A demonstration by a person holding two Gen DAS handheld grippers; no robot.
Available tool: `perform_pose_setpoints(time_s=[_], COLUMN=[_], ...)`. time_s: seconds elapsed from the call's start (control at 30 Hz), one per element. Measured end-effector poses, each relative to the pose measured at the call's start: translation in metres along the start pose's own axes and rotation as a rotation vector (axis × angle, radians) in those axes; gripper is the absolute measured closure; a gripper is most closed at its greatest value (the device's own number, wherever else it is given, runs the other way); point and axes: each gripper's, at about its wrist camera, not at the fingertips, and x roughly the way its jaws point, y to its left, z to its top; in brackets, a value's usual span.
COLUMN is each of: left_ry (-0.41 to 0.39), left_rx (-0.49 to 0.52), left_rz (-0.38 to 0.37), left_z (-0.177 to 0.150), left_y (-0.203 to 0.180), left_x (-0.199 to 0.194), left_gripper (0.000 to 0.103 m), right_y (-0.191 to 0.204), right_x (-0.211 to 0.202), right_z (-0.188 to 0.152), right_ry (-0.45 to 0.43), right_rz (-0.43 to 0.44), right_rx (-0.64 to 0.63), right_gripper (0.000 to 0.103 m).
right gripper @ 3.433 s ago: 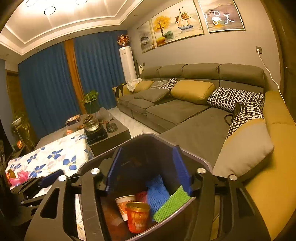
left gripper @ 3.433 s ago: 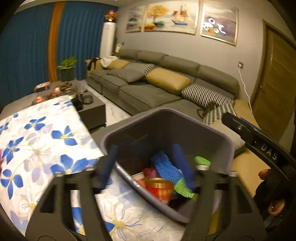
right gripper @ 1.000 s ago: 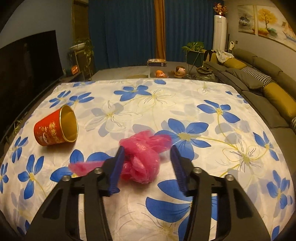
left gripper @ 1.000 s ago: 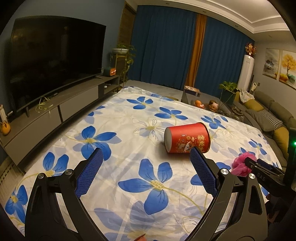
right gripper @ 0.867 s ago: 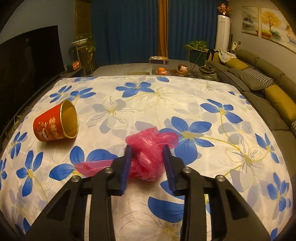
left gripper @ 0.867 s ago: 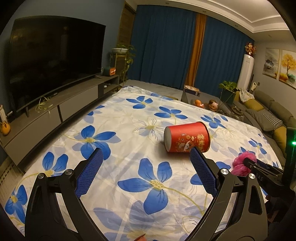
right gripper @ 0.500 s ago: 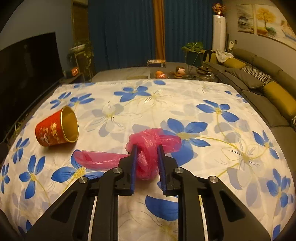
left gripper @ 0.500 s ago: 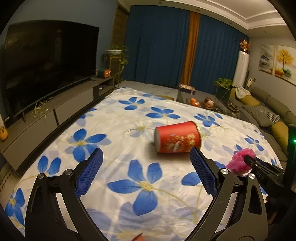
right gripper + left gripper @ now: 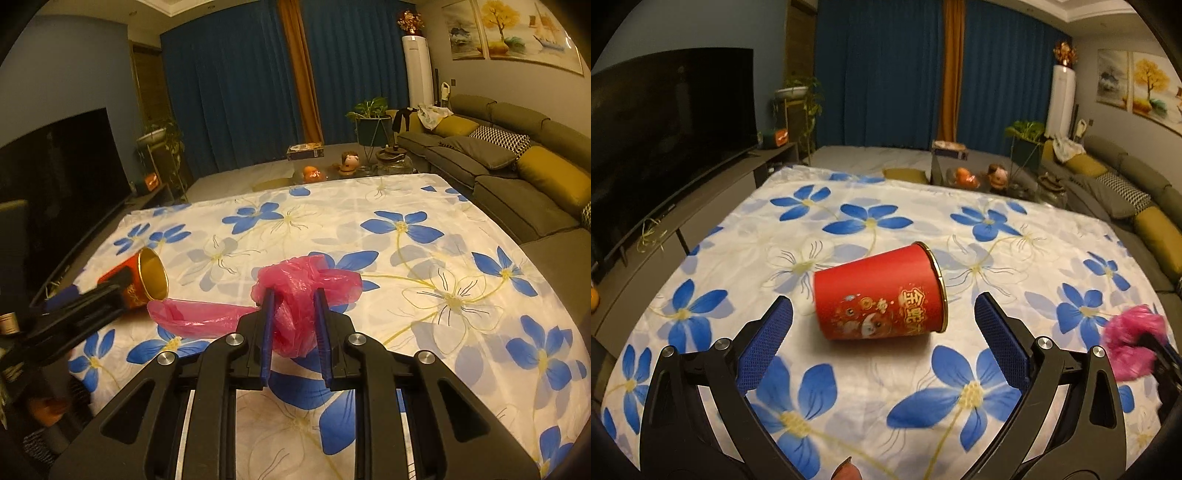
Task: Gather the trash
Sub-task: 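Grasp the last red paper cup with the left gripper while the right gripper holds the bag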
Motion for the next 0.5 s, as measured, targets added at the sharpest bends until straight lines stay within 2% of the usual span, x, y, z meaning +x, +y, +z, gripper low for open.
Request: perform_pose_setpoints(time_s=[0.1, 0.2, 0.37, 0.5], left_ry=[0.021, 0.078, 0.089, 0.126], left_rx=[0.002, -0.02, -0.071, -0.099], left_rz=[0.012, 0.002, -0.019, -0.061], left_z=[0.0, 0.003, 0.007, 0.006], left_y=[-0.004, -0.002, 0.011, 0.017], left_x=[0.014, 0.03, 0.04, 0.049], left_gripper=[0.006, 0.006, 0.007, 0.013], right_y=[-0.003, -0.005, -0.003, 0.001], right_x=[-0.003, -0.005, -0.006, -0.006], right_z=[0.002, 0.003, 0.003, 0.002], right_ry=[-0.008, -0.013, -0.012, -0.013], right_rz=[0.017, 0.022, 0.027, 0.027], right_rx=[0.015, 0.022, 0.011, 0.0], right_gripper=[0.082, 0.082, 0.082, 0.082])
